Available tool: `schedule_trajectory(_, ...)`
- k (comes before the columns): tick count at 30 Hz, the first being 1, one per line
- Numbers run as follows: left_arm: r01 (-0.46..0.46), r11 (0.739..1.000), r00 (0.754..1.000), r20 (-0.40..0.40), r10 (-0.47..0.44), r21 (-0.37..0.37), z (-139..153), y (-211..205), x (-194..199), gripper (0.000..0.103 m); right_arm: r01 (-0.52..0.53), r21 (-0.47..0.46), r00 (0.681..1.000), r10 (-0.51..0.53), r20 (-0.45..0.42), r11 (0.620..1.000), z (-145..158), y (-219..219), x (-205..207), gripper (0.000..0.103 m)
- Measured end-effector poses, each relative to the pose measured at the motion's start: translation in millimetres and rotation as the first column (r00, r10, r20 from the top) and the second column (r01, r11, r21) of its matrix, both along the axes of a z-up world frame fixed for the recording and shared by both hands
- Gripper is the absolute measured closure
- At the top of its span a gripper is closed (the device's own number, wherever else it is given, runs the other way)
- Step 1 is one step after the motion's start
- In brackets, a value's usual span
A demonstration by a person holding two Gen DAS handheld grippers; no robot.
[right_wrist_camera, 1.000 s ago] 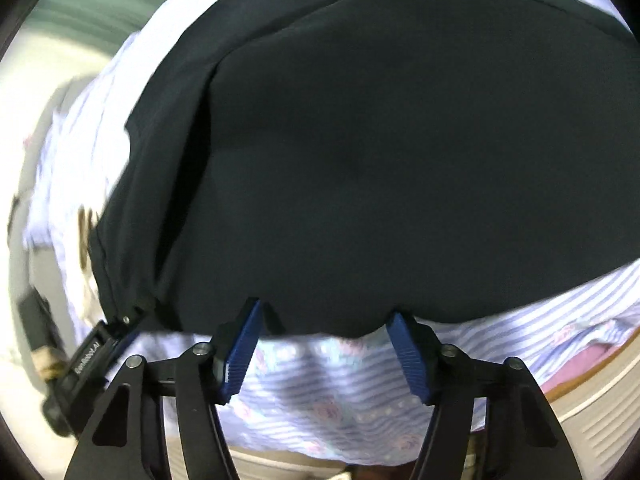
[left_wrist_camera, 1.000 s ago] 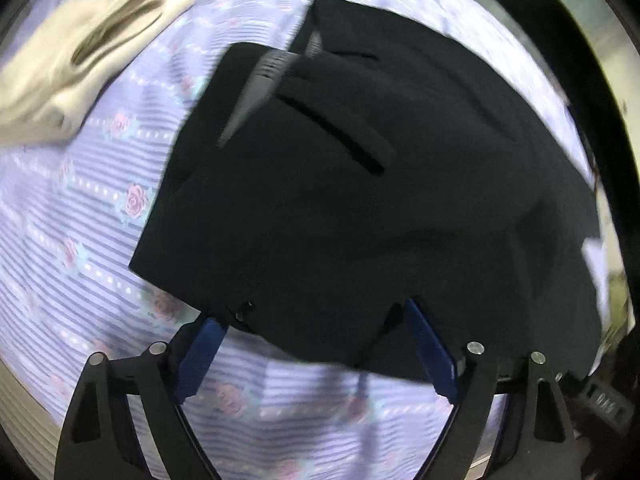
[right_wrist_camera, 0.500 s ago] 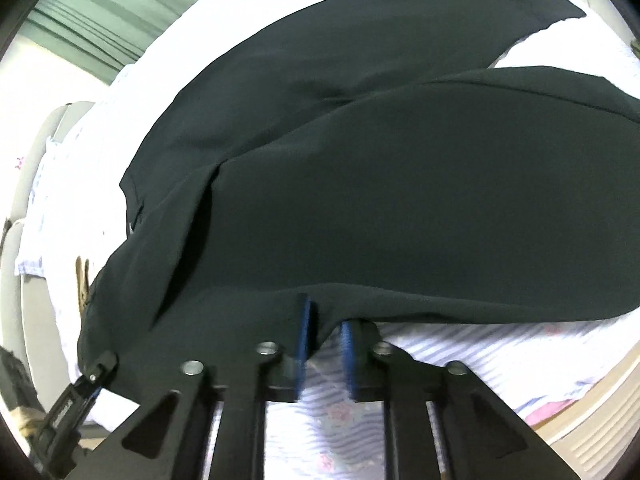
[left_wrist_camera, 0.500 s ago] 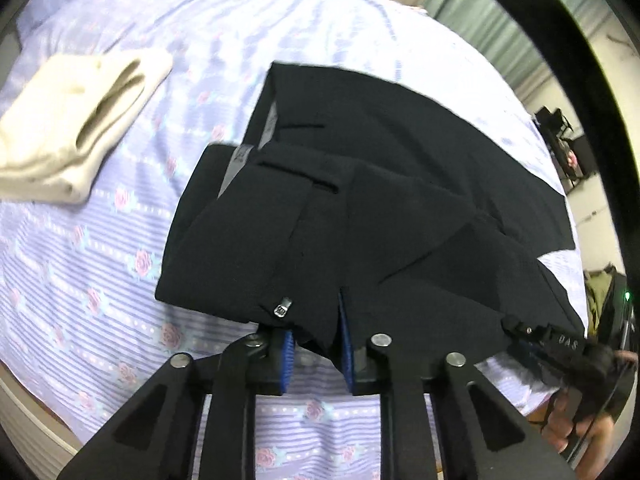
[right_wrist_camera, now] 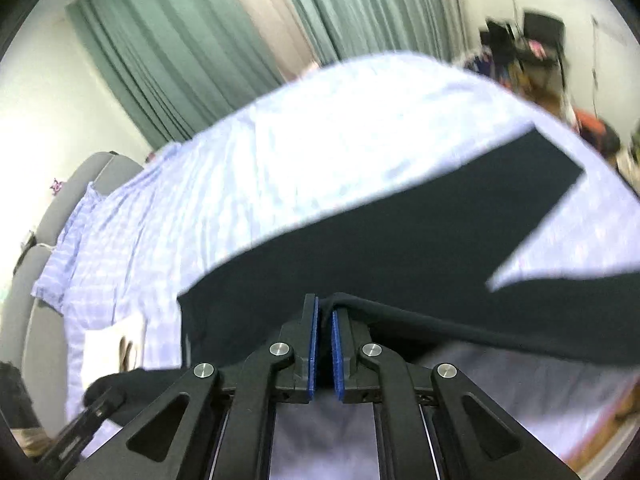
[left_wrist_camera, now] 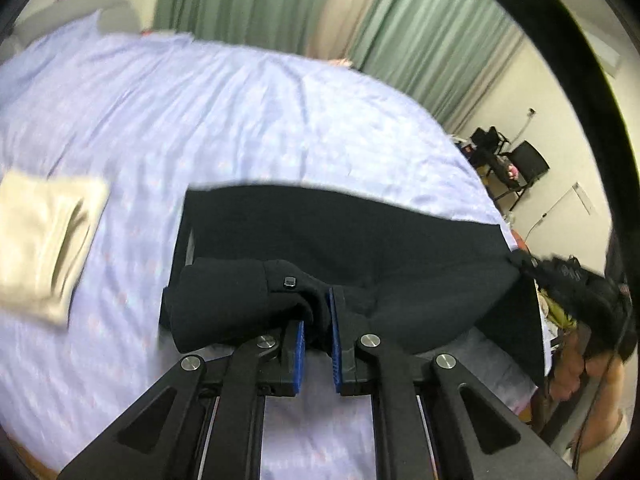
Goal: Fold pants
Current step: 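Lift the waistband with both grippers and fold it over toward the hems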
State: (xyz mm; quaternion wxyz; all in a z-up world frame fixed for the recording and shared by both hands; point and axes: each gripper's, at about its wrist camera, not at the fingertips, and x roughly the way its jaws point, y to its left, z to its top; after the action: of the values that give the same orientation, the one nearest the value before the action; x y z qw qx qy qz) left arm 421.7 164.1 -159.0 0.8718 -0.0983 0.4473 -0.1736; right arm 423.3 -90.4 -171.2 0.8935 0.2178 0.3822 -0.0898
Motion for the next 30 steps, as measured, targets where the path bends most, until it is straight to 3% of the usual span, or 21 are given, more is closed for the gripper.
schedule_trajectory(2,0.016,1.0,0.999,0.039,-0.016,0.017,0.1,-6.0,30.6,0.091,-0.021,-0.035,1.0,0.021,0.018,0.999,0.3,-4.2,38.8,0.096)
schedule_trajectory(7,0.02,0.998,0.999,0.026,-0.021,0.055,-19.2,-11.6,94.2,0.091,-0.086,-0.092,0.996,0.085,-0.022,0.992,-16.6,-7.6,117.1,0.096)
schedule_trajectory(16,-0.007,0.99,0.99,-0.137,0.026,0.141,-98.7,-2.4,190.8,0.09,-0.233,-0.165,0.959,0.199,-0.201,0.958,-70.9,1.4,184.7,0.096)
schedule_trajectory(19,-0.014,0.984,0.98,-0.191,0.049,0.18,-116.9,-0.2,210.2,0.088,-0.251,-0.139,0.945,0.212,-0.25,0.958,-82.6,3.6,193.3,0.085)
schedule_trajectory(20,-0.013,0.982,0.979,-0.197,0.051,0.189,-118.2,-1.7,210.8,0.087,-0.264,-0.123,0.94,0.227,-0.254,0.957,-83.8,4.7,195.7,0.069)
schedule_trajectory(21,-0.014,0.98,0.979,-0.199,0.055,0.201,-119.7,-6.8,205.3,0.081,-0.273,-0.107,0.938,0.24,-0.25,0.956,-82.7,4.6,195.9,0.057)
schedule_trajectory(23,-0.039,0.973,0.984,-0.161,0.076,0.225,-113.6,-7.4,204.3,0.055,-0.29,-0.077,0.936,0.266,-0.232,0.954,-78.1,7.1,196.2,0.045)
schedule_trajectory(24,-0.053,0.972,0.986,-0.14,0.087,0.229,-109.2,-7.6,203.4,0.032,-0.294,-0.073,0.937,0.272,-0.22,0.953,-73.7,10.4,194.4,0.042)
schedule_trajectory(25,-0.083,0.968,0.99,-0.092,0.107,0.236,-101.9,-7.0,200.2,0.024,-0.297,-0.07,0.938,0.277,-0.207,0.952,-69.1,13.3,192.2,0.041)
schedule_trajectory(27,-0.108,0.964,0.993,-0.018,0.116,0.242,-81.2,-7.6,189.4,0.02,-0.309,-0.074,0.942,0.295,-0.159,0.948,-52.9,19.0,181.2,0.031)
schedule_trajectory(30,-0.08,0.97,0.997,0.003,0.081,0.229,-63.5,-11.8,174.5,0.02,-0.316,-0.089,0.947,0.308,-0.089,0.945,-27.8,23.3,159.9,0.029)
